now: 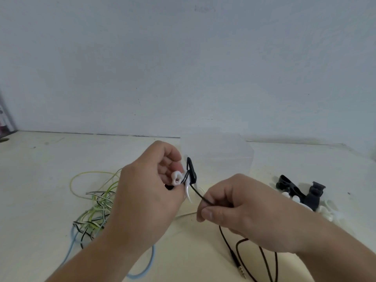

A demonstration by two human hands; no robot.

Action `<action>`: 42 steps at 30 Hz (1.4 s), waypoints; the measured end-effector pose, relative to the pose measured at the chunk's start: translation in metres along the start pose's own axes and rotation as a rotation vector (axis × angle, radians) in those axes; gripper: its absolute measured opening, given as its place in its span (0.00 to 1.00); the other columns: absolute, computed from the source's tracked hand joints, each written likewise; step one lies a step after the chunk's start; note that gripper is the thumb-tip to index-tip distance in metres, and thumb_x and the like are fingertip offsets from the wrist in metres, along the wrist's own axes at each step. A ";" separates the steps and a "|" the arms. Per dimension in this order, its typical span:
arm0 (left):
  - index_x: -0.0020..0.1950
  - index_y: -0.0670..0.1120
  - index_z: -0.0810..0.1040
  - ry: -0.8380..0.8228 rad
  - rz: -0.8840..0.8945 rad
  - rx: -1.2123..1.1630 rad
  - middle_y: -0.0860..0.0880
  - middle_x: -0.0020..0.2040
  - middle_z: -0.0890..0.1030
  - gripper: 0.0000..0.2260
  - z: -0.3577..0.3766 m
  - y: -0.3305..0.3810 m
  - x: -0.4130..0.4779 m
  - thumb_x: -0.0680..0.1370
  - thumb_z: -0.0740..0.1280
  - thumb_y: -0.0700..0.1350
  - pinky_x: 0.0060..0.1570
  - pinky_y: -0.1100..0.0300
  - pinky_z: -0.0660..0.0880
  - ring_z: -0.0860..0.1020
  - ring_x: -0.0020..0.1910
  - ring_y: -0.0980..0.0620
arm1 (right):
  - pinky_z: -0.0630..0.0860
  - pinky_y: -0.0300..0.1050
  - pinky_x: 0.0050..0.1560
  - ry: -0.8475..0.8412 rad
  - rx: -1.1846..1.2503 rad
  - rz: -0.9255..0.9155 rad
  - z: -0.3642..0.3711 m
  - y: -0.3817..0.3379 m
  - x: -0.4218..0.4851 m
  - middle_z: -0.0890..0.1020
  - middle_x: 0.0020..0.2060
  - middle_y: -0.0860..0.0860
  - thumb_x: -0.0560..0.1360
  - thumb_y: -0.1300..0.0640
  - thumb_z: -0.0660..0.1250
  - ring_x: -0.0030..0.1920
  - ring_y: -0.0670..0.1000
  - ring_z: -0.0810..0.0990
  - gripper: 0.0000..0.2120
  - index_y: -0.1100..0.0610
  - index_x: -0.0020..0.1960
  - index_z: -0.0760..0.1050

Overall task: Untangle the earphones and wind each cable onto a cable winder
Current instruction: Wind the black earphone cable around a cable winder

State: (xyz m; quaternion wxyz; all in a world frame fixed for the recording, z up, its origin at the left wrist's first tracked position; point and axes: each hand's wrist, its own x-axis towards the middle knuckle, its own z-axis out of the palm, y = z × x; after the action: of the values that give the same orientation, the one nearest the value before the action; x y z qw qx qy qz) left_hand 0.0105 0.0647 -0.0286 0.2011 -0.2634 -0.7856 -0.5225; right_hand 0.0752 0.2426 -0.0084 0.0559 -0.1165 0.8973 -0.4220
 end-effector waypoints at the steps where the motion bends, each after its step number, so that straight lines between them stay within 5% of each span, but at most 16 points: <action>1: 0.44 0.54 0.76 -0.010 0.038 0.047 0.57 0.40 0.81 0.20 0.000 0.001 -0.001 0.66 0.74 0.30 0.36 0.69 0.76 0.80 0.38 0.55 | 0.60 0.32 0.25 0.011 -0.003 0.001 -0.001 -0.001 -0.001 0.65 0.22 0.44 0.78 0.56 0.68 0.23 0.44 0.61 0.07 0.54 0.44 0.83; 7: 0.46 0.56 0.73 -0.150 0.171 0.240 0.58 0.40 0.80 0.19 0.003 0.001 -0.003 0.68 0.72 0.33 0.36 0.60 0.75 0.79 0.40 0.56 | 0.63 0.34 0.28 0.136 -0.162 -0.103 0.000 -0.007 -0.004 0.68 0.23 0.45 0.78 0.54 0.67 0.26 0.44 0.65 0.09 0.55 0.41 0.80; 13: 0.46 0.55 0.74 -0.260 0.170 0.066 0.54 0.40 0.81 0.18 0.003 0.006 -0.007 0.69 0.72 0.33 0.41 0.55 0.78 0.80 0.41 0.51 | 0.69 0.36 0.32 0.536 -0.232 -0.091 -0.003 -0.001 -0.001 0.78 0.29 0.44 0.75 0.49 0.68 0.30 0.44 0.73 0.08 0.48 0.38 0.80; 16: 0.45 0.54 0.75 -0.286 0.155 -0.027 0.55 0.40 0.81 0.19 0.000 0.007 -0.006 0.68 0.72 0.30 0.43 0.59 0.78 0.80 0.41 0.50 | 0.71 0.37 0.32 0.608 -0.159 -0.057 -0.005 0.000 -0.001 0.81 0.31 0.44 0.74 0.51 0.70 0.31 0.45 0.76 0.07 0.47 0.37 0.80; 21: 0.45 0.53 0.76 -0.355 0.117 -0.145 0.54 0.40 0.82 0.21 -0.003 0.011 -0.006 0.67 0.71 0.26 0.43 0.68 0.76 0.81 0.42 0.51 | 0.66 0.29 0.28 0.562 -0.026 0.004 -0.005 -0.001 0.002 0.79 0.28 0.42 0.77 0.55 0.69 0.23 0.41 0.71 0.09 0.49 0.38 0.81; 27: 0.44 0.51 0.76 -0.277 0.054 -0.360 0.48 0.40 0.82 0.17 -0.004 0.012 -0.003 0.65 0.72 0.30 0.43 0.62 0.79 0.82 0.40 0.49 | 0.62 0.32 0.25 0.290 -0.036 0.116 -0.004 0.005 0.007 0.74 0.23 0.41 0.81 0.52 0.64 0.23 0.42 0.64 0.20 0.43 0.30 0.78; 31: 0.44 0.51 0.78 -0.121 -0.021 -0.480 0.48 0.40 0.81 0.16 -0.007 0.009 0.002 0.64 0.72 0.33 0.41 0.61 0.79 0.83 0.40 0.48 | 0.74 0.44 0.39 0.110 -0.035 0.102 0.003 0.007 0.009 0.81 0.31 0.44 0.81 0.54 0.64 0.34 0.52 0.78 0.13 0.47 0.40 0.81; 36: 0.43 0.52 0.81 -0.045 -0.052 -0.328 0.48 0.40 0.84 0.20 -0.010 0.002 0.005 0.70 0.73 0.26 0.41 0.60 0.80 0.84 0.40 0.46 | 0.75 0.38 0.50 0.022 -0.089 0.061 0.008 0.009 0.009 0.83 0.39 0.40 0.80 0.55 0.67 0.43 0.39 0.81 0.08 0.50 0.45 0.83; 39: 0.43 0.54 0.82 -0.016 -0.021 -0.213 0.51 0.41 0.84 0.20 -0.008 0.001 0.005 0.69 0.74 0.26 0.40 0.65 0.78 0.83 0.40 0.51 | 0.74 0.42 0.56 0.034 -0.167 0.036 0.007 0.005 0.007 0.82 0.45 0.40 0.79 0.51 0.67 0.49 0.41 0.80 0.07 0.48 0.44 0.83; 42: 0.42 0.52 0.83 0.005 -0.010 -0.157 0.53 0.41 0.83 0.20 -0.009 0.001 0.006 0.68 0.74 0.26 0.40 0.69 0.77 0.83 0.40 0.53 | 0.77 0.47 0.47 0.078 -0.171 0.056 0.004 0.000 0.005 0.82 0.42 0.48 0.76 0.46 0.66 0.40 0.51 0.80 0.08 0.45 0.41 0.81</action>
State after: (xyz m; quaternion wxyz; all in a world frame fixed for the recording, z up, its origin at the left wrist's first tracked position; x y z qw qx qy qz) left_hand 0.0072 0.0574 -0.0210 0.1789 -0.2731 -0.7430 -0.5842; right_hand 0.0709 0.2382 -0.0113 0.0223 -0.0794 0.9345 -0.3464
